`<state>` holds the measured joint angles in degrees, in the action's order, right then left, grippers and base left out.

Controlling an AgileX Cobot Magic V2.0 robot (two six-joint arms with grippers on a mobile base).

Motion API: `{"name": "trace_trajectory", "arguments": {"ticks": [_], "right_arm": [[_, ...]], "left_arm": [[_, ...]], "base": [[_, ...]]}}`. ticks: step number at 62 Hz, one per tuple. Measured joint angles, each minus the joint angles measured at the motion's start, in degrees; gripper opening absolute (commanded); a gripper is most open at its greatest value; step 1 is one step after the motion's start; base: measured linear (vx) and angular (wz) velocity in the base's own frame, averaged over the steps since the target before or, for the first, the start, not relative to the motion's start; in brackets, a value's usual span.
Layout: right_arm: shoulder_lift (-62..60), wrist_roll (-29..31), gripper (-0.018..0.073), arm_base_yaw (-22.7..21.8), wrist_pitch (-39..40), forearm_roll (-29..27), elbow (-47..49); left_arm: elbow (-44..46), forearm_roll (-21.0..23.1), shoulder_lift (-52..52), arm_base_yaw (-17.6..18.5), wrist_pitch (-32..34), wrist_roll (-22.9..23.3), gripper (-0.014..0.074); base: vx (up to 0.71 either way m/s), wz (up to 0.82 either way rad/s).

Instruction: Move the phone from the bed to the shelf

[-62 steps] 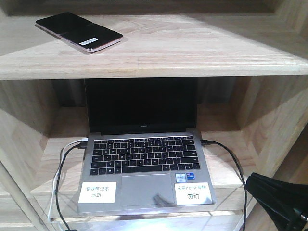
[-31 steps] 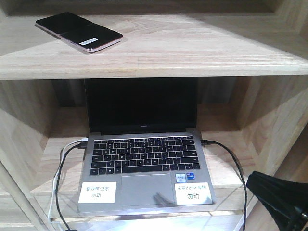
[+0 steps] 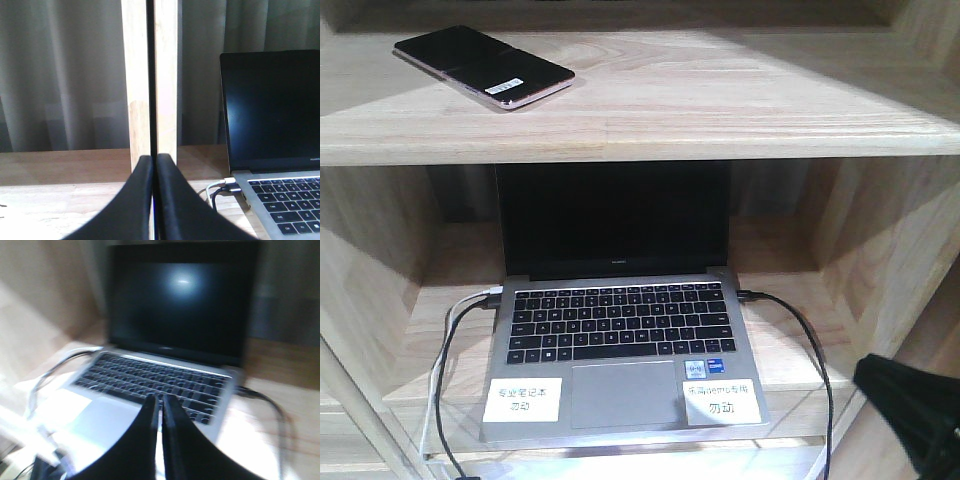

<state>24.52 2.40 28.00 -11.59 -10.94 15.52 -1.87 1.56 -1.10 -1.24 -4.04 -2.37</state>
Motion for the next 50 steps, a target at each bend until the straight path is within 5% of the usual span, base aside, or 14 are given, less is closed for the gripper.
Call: {"name": "trace_trajectory", "arguments": {"ticks": [15,50], "right_arm": [[0.0,-4.5,-0.0005,-0.9,1.9,5.8,0.0],[-16.1,-5.0,-0.0005,-24.3,6.6,6.6,-16.1]], "left_arm": [[0.0,0.0,0.0,0.0,0.0,0.0,0.0001],[0.0,0.0,0.0,0.0,0.0,0.0,0.0001]], "base": [[0.0,0.0],[0.0,0.0]]}}
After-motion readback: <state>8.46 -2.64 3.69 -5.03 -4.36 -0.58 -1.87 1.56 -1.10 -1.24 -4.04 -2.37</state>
